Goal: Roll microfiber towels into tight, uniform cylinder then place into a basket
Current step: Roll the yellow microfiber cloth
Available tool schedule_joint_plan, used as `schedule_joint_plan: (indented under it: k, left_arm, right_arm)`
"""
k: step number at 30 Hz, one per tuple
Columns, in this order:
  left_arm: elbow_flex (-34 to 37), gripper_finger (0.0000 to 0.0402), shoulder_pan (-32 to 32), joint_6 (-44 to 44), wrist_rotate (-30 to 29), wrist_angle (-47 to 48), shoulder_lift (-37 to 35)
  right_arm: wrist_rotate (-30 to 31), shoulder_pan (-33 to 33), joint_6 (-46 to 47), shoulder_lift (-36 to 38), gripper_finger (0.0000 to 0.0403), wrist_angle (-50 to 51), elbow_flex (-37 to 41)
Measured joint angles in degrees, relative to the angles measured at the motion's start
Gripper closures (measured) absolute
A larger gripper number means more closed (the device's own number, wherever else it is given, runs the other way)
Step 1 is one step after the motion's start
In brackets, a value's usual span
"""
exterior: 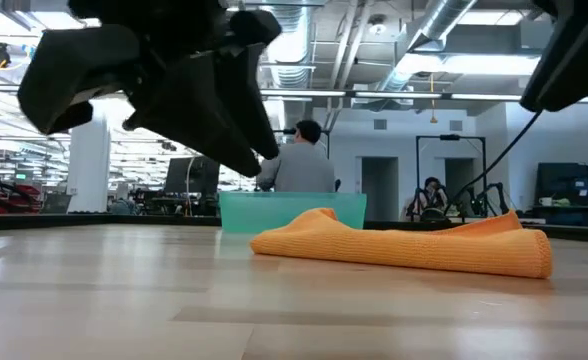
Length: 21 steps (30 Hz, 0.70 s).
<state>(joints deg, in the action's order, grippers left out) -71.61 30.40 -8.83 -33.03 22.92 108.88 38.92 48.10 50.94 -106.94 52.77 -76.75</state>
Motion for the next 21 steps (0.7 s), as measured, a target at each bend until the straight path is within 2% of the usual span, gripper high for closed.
schedule_joint_plan:
  k: [4,8,14,18,21]
  left_arm:
    - [0.00,0.0276,-1.71,-1.30,4.83,-1.96,0.00]
    - [0.23,0.0276,-3.30,-1.35,5.80,-3.16,0.00]
    - [4.70,0.0276,-6.52,-5.32,5.79,-13.42,0.00]
    - [7.73,0.0276,-9.46,-4.22,5.77,-22.78,0.00]
    - [8.72,0.0276,-11.74,-3.13,7.04,-24.65,0.00]
  right_arm:
    - [0.00,-0.13,-0.28,0.00,0.0285,-2.15,0.00]
    - [0.00,-0.51,-0.28,0.00,0.0285,-2.72,0.00]
    - [0.90,-2.73,0.05,0.02,0.0285,-4.07,2.71]
    - [0.33,-5.19,0.46,0.02,0.0285,-4.01,5.00]
    - [-1.50,-6.76,2.50,0.02,0.0285,-3.92,6.32]
